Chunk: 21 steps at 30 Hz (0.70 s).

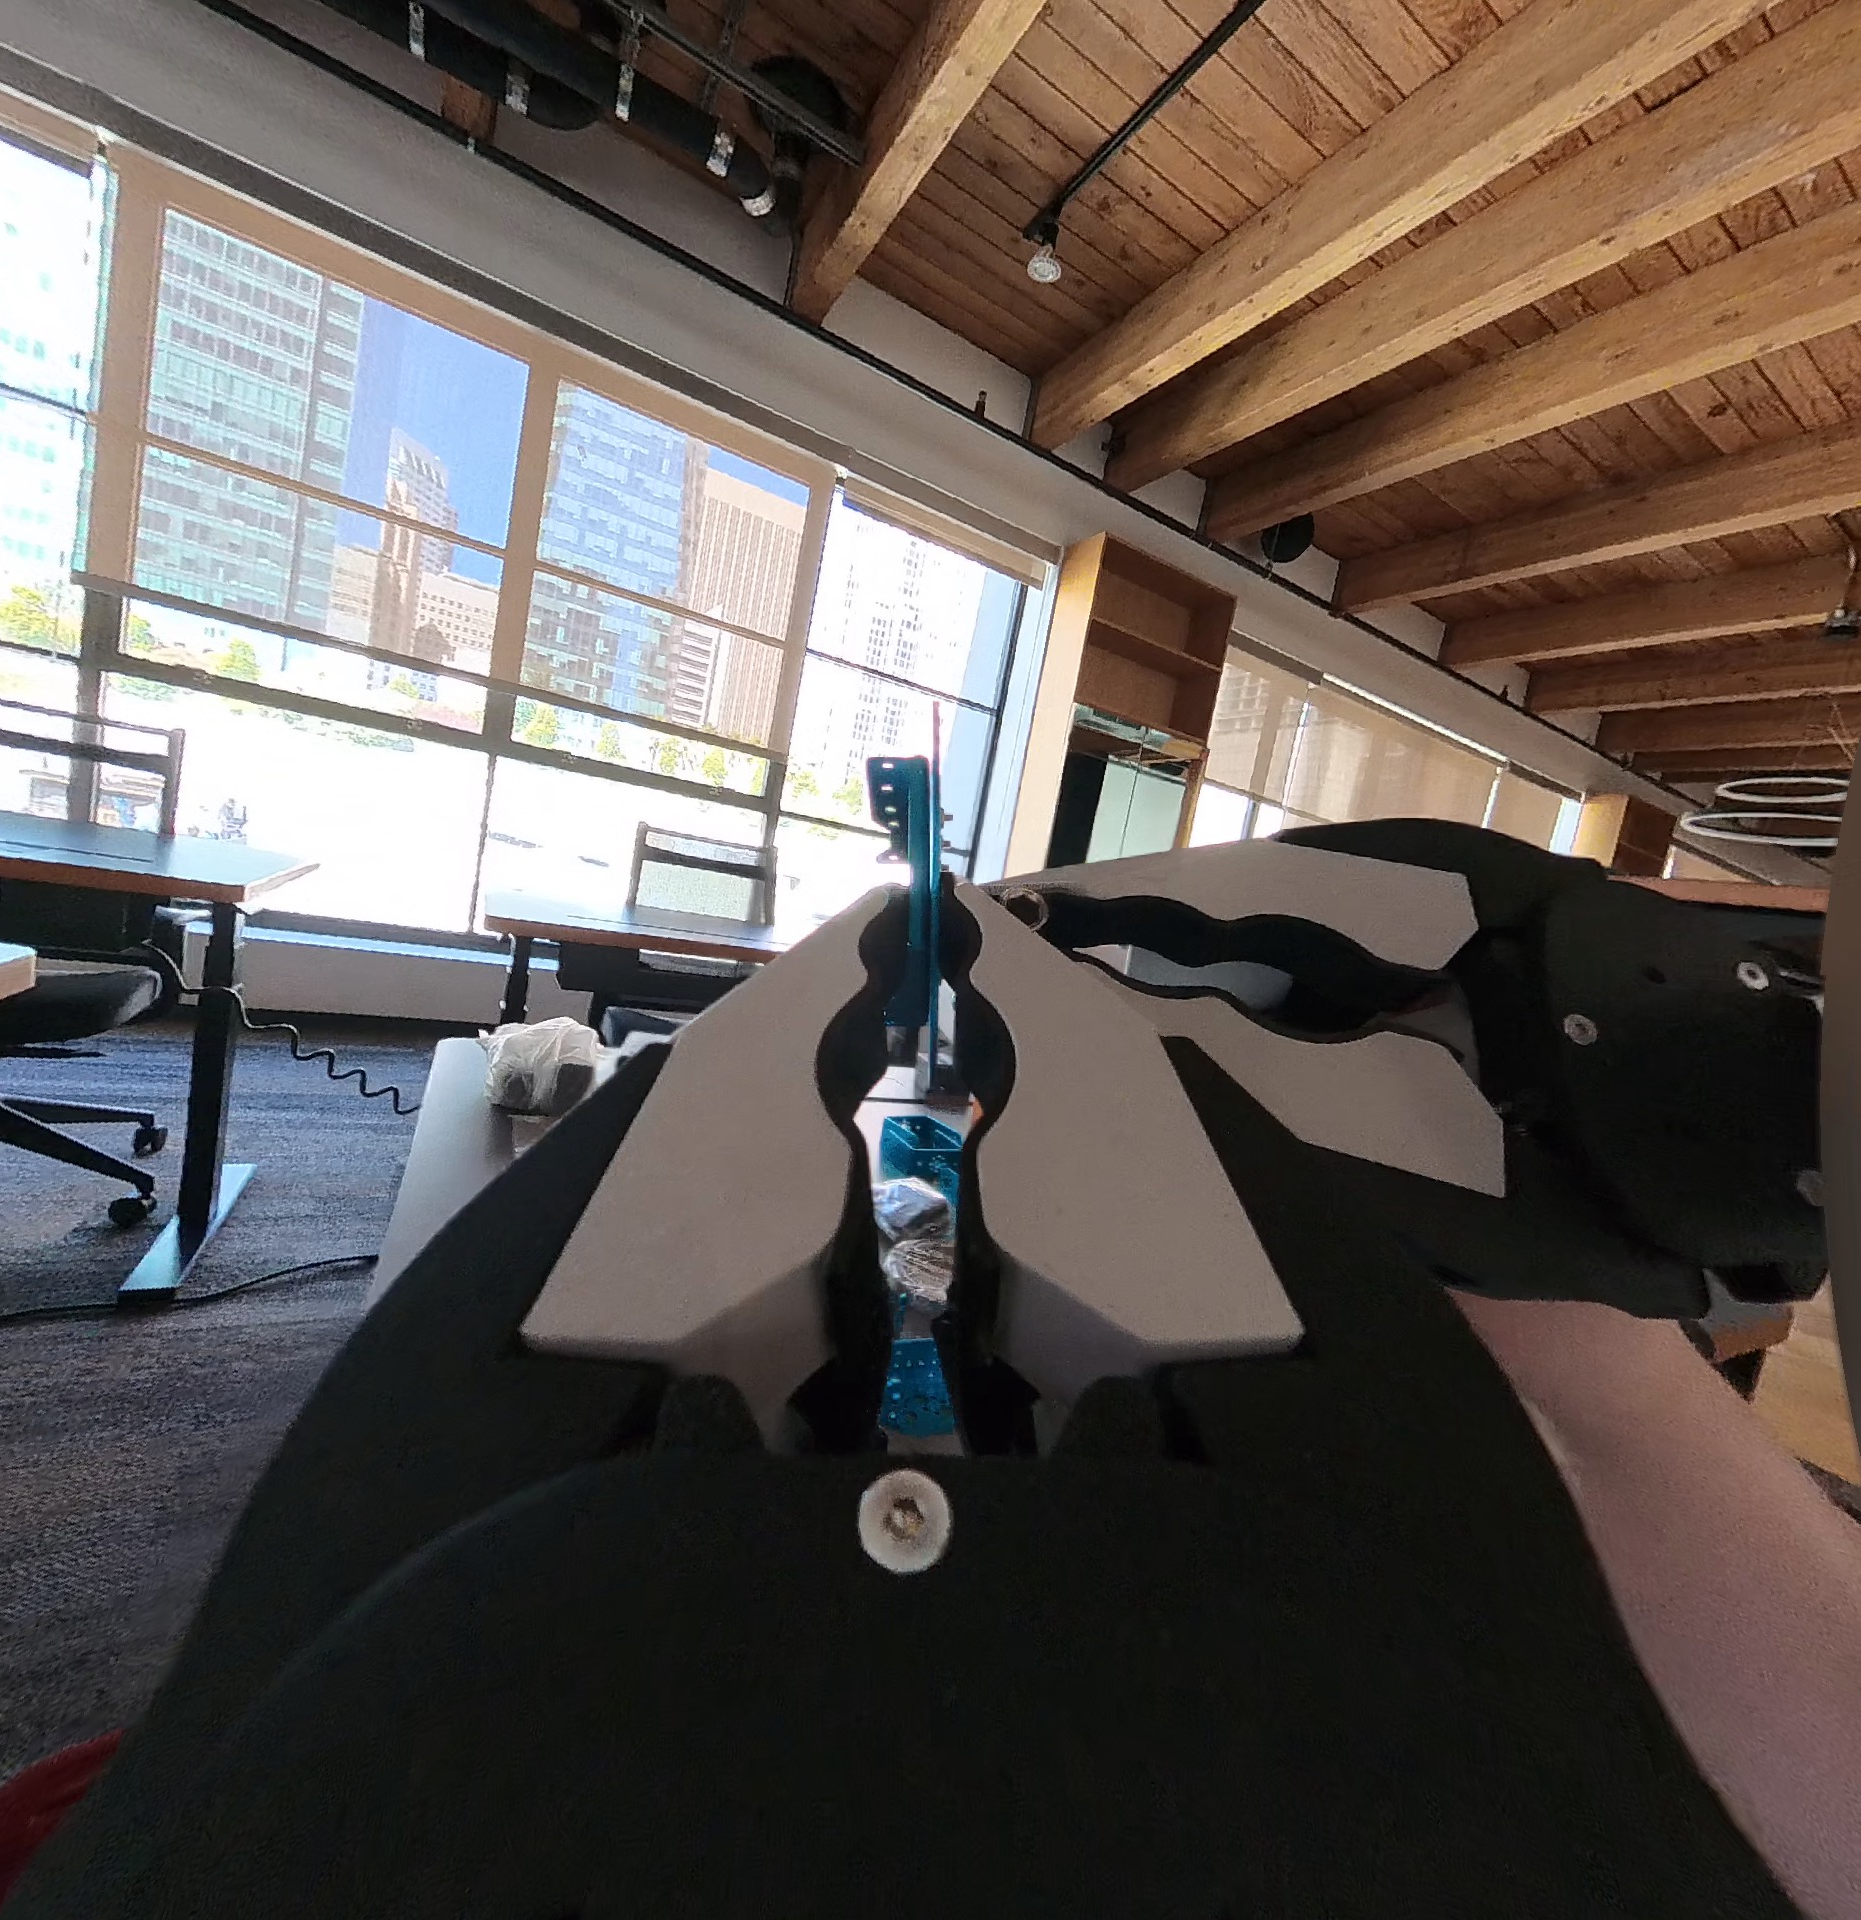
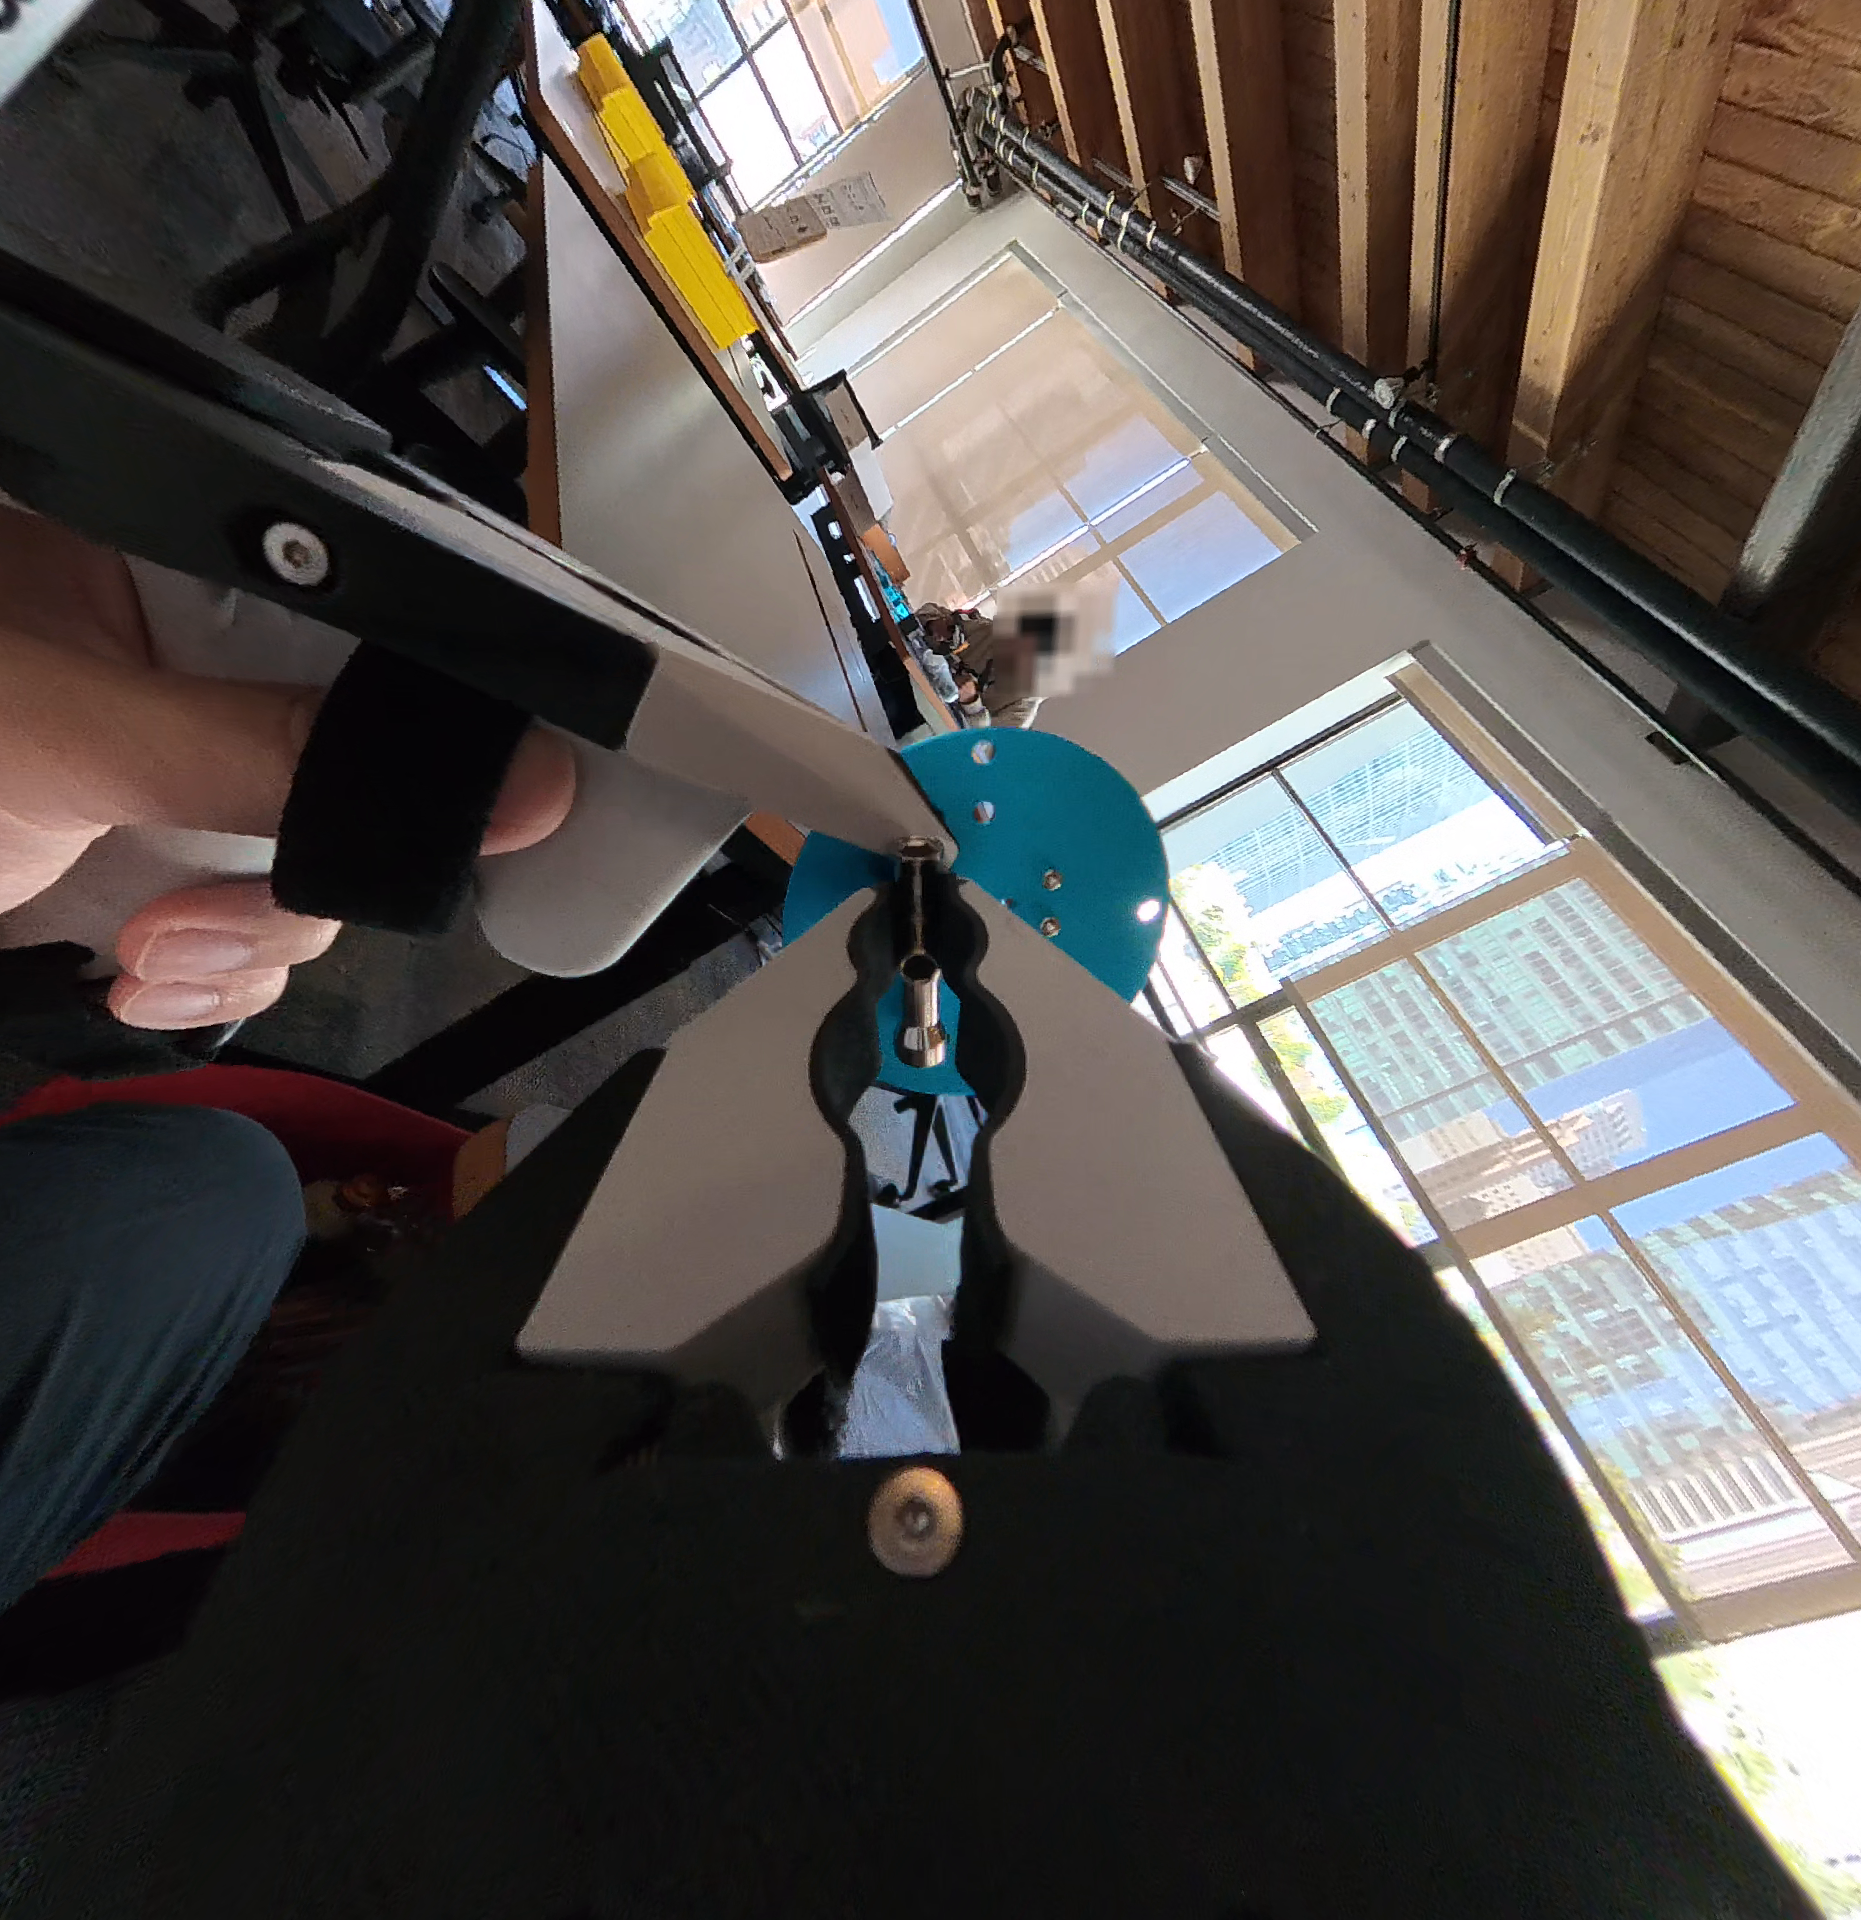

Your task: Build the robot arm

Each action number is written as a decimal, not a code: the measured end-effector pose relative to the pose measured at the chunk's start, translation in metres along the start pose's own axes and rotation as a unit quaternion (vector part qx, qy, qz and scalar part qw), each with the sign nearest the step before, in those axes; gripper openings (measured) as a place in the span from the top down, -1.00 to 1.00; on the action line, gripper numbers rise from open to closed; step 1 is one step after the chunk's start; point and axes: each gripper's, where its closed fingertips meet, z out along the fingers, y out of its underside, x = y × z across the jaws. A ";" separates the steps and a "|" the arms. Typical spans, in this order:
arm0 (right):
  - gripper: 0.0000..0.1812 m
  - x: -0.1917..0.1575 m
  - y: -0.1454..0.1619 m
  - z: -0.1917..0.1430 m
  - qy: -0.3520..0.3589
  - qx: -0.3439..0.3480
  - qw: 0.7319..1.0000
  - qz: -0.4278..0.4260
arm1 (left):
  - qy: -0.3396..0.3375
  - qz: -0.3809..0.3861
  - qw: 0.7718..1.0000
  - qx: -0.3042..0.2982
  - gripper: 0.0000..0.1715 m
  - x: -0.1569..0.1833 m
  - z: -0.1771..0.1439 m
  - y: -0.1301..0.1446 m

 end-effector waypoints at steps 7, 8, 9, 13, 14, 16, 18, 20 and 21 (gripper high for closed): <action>0.93 0.000 -0.004 -0.006 -0.002 0.015 0.999 0.039 | 0.013 0.015 1.000 0.020 0.97 0.007 -0.003 -0.003; 0.93 0.000 -0.004 -0.007 -0.007 0.021 0.998 0.053 | 0.013 0.014 1.000 0.022 0.97 0.008 -0.004 -0.004; 0.93 0.000 -0.004 -0.007 -0.012 0.026 0.997 0.073 | 0.011 0.015 1.000 0.024 0.97 0.008 -0.003 -0.004; 0.93 0.002 -0.005 -0.008 -0.033 0.049 0.979 0.197 | -0.003 0.056 0.998 0.039 0.97 0.011 -0.003 -0.006; 0.93 0.003 -0.005 -0.008 -0.036 0.056 0.971 0.229 | -0.010 0.074 0.996 0.043 0.97 0.012 -0.003 -0.007; 0.94 0.004 -0.006 -0.009 -0.038 0.069 0.956 0.282 | -0.023 0.110 0.993 0.048 0.97 0.013 -0.003 -0.007; 0.94 0.005 -0.006 -0.010 -0.044 0.078 0.937 0.338 | -0.031 0.137 0.989 0.051 0.97 0.014 -0.002 -0.008; 0.93 0.005 -0.005 -0.010 -0.050 0.089 0.918 0.384 | -0.034 0.158 0.986 0.049 0.97 0.016 -0.002 -0.009; 0.93 0.005 -0.006 -0.011 -0.055 0.096 0.911 0.396 | -0.034 0.163 0.985 0.050 0.97 0.016 -0.002 -0.010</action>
